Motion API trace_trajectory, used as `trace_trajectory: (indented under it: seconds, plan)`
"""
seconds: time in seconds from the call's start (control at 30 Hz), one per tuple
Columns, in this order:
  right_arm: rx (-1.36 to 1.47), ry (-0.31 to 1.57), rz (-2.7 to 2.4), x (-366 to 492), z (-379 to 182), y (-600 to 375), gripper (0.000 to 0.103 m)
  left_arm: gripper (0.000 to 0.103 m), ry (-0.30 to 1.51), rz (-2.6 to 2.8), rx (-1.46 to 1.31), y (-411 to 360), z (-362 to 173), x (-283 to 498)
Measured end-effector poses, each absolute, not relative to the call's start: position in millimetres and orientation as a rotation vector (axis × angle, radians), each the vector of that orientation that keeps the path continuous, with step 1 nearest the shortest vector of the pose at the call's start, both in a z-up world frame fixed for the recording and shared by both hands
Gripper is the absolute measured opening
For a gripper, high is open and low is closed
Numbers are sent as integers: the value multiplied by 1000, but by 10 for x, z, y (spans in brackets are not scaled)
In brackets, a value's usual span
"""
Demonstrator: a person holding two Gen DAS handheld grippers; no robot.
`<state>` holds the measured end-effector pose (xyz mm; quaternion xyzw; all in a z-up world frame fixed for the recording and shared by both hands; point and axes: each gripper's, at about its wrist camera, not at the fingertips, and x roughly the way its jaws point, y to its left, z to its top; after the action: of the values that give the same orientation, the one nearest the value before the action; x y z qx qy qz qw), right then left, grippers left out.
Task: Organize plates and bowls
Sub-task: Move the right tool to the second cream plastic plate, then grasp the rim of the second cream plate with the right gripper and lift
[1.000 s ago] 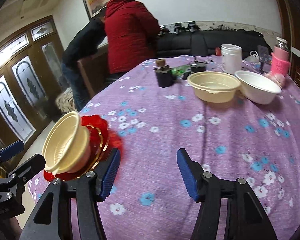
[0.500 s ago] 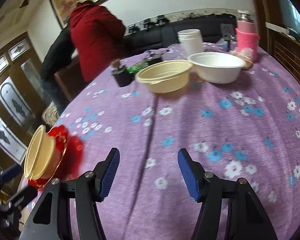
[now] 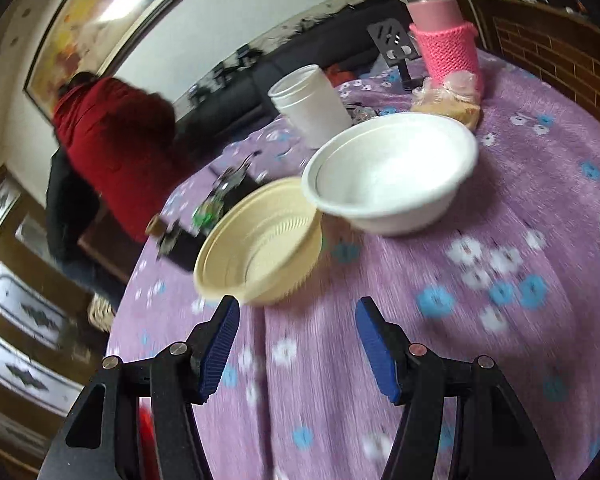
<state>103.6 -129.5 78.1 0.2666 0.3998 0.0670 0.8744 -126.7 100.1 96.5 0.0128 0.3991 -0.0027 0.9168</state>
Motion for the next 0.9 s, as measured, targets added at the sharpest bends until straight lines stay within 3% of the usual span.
trace_trajectory:
  seconds: [0.23,0.27,0.3,0.33,0.4,0.9]
  plan:
    - [603,939,97,1652,521,-1205,64,90,818,11,-2,1160,941,-1230]
    - [613,950,99,1698,489,-1198,59,90,819,13,-4,1176,937,-1225]
    - [632,963,115,1736,445,-1196,36,90,821,16,-8,1190,934,-1220]
    - [646,976,128,1740,415,-1190,21,90,823,17,-14,1206,928,-1214]
    - [678,985,154,1705,365,-1211,12,90,826,18,-25,1231,919,-1207]
    - [810,1178,471,331,265,-1570,10,90,851,-91,-45,897,879,-1177]
